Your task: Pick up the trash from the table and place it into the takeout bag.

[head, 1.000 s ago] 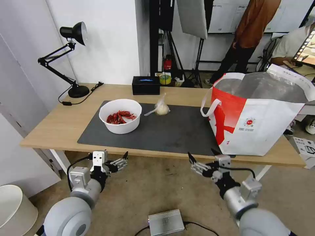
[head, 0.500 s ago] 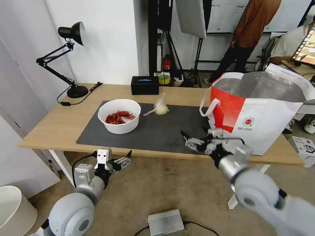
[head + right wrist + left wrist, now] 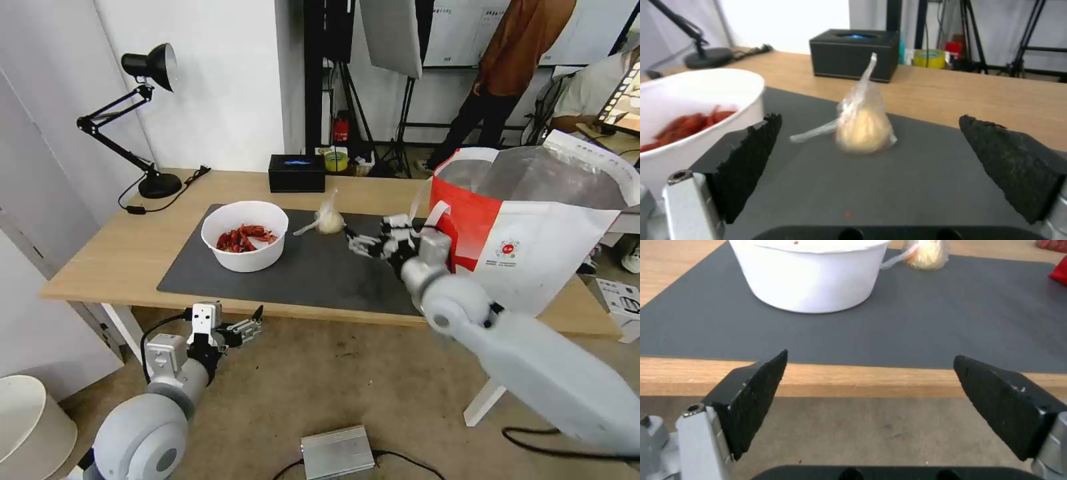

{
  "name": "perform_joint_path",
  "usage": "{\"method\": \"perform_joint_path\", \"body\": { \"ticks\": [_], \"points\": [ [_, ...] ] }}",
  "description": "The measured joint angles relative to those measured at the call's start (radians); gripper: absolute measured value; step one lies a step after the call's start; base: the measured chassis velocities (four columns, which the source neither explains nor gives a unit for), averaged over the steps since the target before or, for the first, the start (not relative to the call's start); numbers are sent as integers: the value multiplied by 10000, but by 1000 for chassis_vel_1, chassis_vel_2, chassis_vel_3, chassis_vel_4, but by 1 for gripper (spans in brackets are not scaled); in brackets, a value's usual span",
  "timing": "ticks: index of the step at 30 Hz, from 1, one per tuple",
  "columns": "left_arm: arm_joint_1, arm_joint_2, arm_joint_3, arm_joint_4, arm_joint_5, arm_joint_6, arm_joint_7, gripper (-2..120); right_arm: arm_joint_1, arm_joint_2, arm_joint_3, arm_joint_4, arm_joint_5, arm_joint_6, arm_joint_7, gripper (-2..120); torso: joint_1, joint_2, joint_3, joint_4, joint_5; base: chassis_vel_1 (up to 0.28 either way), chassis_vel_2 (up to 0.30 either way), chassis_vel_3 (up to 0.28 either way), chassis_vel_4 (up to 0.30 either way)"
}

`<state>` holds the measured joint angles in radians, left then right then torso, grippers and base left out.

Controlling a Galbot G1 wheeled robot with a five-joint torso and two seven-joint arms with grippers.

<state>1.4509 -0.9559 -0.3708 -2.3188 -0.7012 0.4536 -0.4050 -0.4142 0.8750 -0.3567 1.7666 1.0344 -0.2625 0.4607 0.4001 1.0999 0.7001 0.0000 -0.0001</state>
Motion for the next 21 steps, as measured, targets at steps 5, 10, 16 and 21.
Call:
{"method": "perform_joint_path", "body": {
  "ticks": [5, 10, 16, 21],
  "points": [
    [-8, -40, 7, 17, 27, -45, -6, 100, 893, 796, -464, -993, 405, -821, 631, 100, 0, 0, 0, 1, 0, 0, 0, 0, 0],
    [-20, -56, 44, 44, 35, -67, -7, 100, 1655, 1759, -742, -2227, 584, -1313, 827, 100, 0, 0, 0, 0, -1, 0, 0, 0, 0],
    [-2, -44, 25, 50, 39, -79, -7, 100, 2290, 2664, -854, -3449, 593, -1732, 880, 100, 0, 0, 0, 3, -1, 0, 0, 0, 0],
    [51, -40, 6, 51, 63, -165, -6, 100, 2950, 3679, -928, -5362, 365, -1911, 810, 100, 0, 0, -1, 2, -1, 0, 0, 0, 0]
  ]
}}
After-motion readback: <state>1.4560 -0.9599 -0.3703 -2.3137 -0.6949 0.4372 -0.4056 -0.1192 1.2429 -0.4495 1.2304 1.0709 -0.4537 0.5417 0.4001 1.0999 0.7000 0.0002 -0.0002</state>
